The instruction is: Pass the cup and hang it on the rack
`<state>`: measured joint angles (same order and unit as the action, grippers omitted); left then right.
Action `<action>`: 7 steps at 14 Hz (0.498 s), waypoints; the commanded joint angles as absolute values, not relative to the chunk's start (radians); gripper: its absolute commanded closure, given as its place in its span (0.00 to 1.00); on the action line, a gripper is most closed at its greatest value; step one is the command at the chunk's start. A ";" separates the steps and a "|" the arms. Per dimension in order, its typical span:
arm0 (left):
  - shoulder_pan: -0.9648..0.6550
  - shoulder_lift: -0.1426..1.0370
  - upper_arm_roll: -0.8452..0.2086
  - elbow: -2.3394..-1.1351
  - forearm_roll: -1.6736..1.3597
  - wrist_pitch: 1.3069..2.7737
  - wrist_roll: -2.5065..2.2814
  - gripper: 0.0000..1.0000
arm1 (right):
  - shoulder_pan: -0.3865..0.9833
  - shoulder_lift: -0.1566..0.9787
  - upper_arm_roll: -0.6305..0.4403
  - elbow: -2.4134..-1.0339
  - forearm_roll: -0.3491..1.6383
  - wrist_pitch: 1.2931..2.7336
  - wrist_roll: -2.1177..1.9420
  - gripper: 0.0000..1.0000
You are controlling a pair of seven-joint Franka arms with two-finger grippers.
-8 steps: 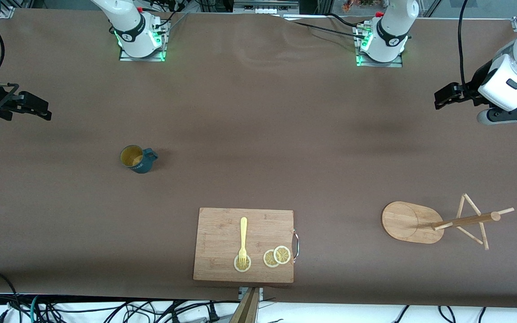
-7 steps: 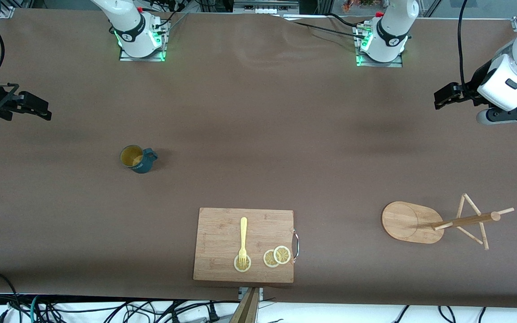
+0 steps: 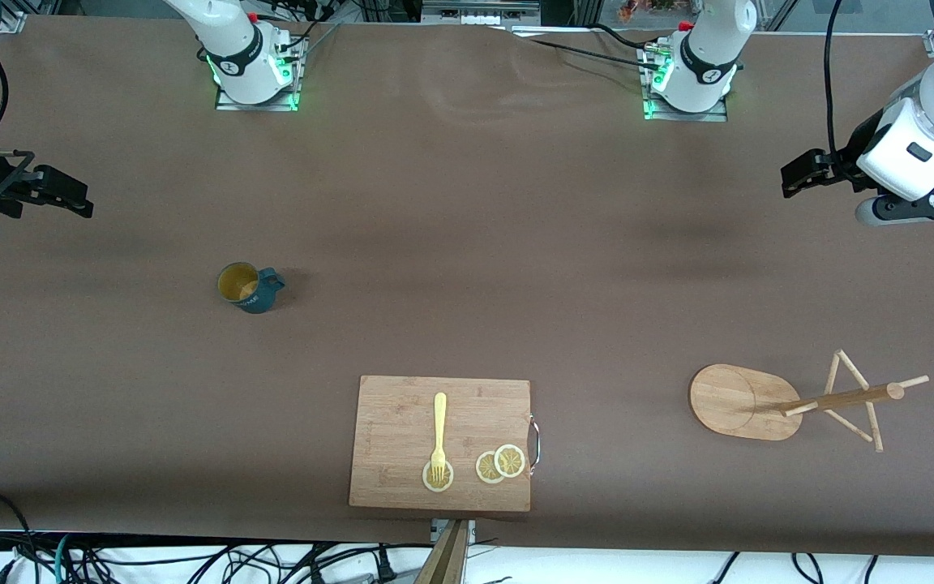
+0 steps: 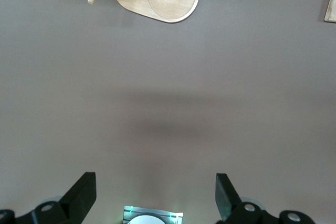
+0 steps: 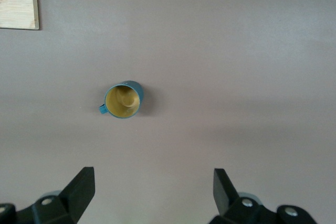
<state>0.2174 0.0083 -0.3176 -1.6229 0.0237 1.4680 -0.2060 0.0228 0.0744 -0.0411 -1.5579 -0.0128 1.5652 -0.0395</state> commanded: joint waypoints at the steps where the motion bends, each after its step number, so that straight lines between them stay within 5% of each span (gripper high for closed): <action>1: 0.210 0.028 -0.325 -1.589 0.057 1.454 -0.187 0.00 | 0.018 0.066 -0.040 -1.566 0.003 1.571 -0.032 0.00; 7: 0.207 0.023 -0.348 -1.586 0.061 1.447 -0.204 0.00 | 0.018 0.066 -0.038 -1.566 0.003 1.571 -0.032 0.00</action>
